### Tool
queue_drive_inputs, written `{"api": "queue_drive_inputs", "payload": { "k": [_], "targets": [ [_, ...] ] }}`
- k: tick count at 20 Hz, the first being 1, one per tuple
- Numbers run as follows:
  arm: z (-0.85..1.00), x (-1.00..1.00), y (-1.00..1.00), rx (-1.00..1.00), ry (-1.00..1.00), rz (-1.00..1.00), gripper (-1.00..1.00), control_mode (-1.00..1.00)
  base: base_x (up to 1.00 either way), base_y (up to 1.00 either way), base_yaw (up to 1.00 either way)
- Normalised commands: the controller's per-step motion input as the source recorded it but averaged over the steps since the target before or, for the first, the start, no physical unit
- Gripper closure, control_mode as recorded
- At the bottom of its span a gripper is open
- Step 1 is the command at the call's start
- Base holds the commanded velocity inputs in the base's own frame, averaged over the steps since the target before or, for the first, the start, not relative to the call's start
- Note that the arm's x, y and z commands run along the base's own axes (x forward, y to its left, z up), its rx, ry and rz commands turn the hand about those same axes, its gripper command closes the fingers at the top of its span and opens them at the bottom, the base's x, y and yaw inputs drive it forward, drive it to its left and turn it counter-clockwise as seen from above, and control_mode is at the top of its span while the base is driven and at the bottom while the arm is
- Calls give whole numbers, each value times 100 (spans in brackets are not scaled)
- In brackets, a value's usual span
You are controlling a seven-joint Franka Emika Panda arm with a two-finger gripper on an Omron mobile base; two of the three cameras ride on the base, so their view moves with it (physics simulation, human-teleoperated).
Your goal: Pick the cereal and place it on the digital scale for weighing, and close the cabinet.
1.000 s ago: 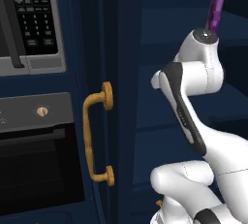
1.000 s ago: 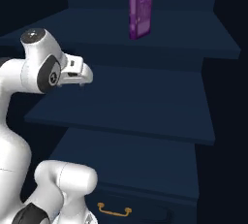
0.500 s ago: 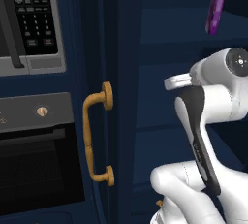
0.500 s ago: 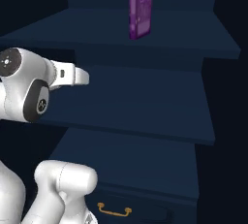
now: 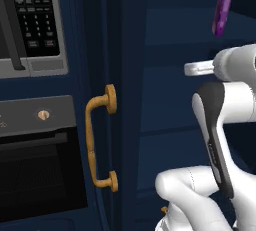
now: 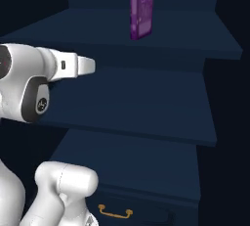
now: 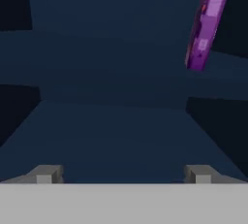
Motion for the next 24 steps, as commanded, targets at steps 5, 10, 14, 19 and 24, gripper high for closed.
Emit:
{"api": "queue_drive_inputs", "payload": {
  "k": [5, 10, 14, 19, 24],
  "targets": [
    [33, -9, -40, 0, -21, -9, -100, -100, 0, 0, 0],
    [7, 0, -30, 0, -9, -2, -100, -100, 0, 0, 0],
    [36, 0, -34, 0, -8, -2, -100, -100, 0, 0, 0],
    [47, 0, -10, 0, -7, -3, -100, -100, 0, 0, 0],
    [48, 3, 0, 0, -3, 0, -100, -100, 0, 0, 0]
  ]
}}
